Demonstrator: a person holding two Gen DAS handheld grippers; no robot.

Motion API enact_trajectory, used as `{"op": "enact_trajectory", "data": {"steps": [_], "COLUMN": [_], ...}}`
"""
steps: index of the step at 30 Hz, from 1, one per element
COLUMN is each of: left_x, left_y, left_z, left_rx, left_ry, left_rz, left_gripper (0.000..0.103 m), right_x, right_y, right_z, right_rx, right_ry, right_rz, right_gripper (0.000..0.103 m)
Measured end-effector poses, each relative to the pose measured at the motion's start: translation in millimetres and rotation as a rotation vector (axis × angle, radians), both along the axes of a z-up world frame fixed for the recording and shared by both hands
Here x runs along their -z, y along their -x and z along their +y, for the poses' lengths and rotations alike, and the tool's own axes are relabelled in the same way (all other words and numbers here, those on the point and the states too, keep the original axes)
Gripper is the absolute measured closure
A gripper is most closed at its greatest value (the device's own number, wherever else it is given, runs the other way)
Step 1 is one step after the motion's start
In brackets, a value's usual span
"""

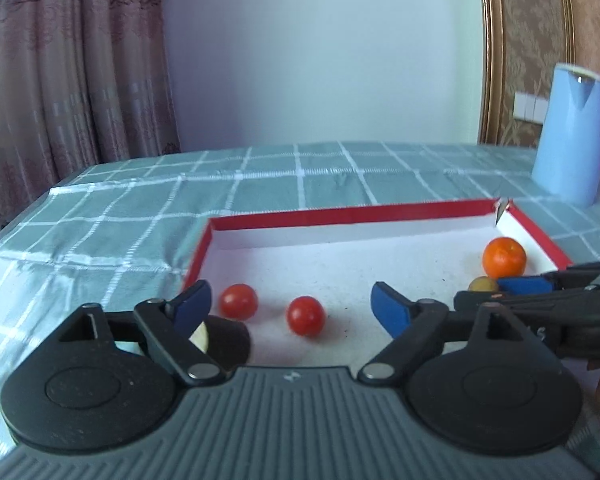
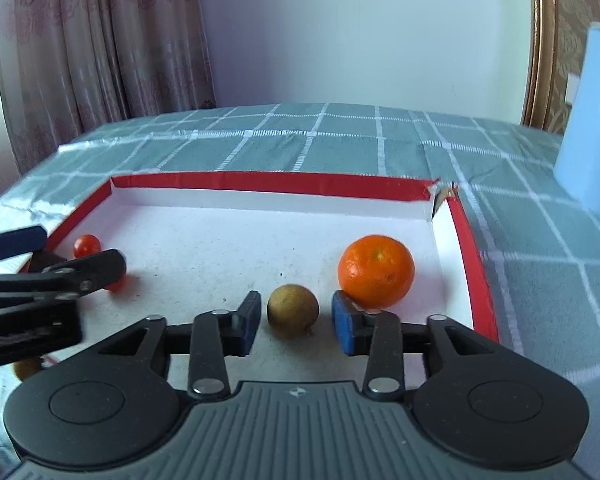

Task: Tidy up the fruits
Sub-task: 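Lower the cherry tomato and kiwi into the tray and open both grippers, then withdraw both grippers from the tray toward the longan and eggplant slice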

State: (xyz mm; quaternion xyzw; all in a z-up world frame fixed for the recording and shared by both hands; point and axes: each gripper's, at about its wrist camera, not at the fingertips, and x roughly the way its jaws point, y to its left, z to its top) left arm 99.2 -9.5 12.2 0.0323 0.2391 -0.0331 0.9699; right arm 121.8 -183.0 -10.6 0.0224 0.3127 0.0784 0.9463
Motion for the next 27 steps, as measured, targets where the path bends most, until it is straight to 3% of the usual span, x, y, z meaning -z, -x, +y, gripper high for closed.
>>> {"op": "enact_trajectory", "data": {"steps": [3, 5, 11, 18, 27], "left_x": [-1, 1, 7, 15, 21], "left_y": [19, 31, 55, 72, 66], "left_z": [12, 26, 69, 61, 52], "left_rx": [-0.056, -0.084, -0.143, -0.079, -0.047], "left_ry": [-0.005, 0.026, 0.16, 0.071, 0.04], "left_rz": [-0.047, -0.057, -0.009, -0.011, 0.036], "left_gripper": [0.01, 0.005, 0.004, 0.004, 0.005], "right_x": [-3, -6, -13, -14, -9], "right_y": [10, 17, 34, 60, 92], "right_z": [-6, -9, -18, -29, -34], "right_rx": [0.012, 0.025, 0.055, 0.05, 0.021], "right_ry": [-0.019, -0.036, -0.089, -0.135, -0.158], "right_rz": [-0.03, -0.061, -0.111, -0.136, -0.163], "right_gripper": [0.052, 0.041, 0.037, 0.037, 0.033]}}
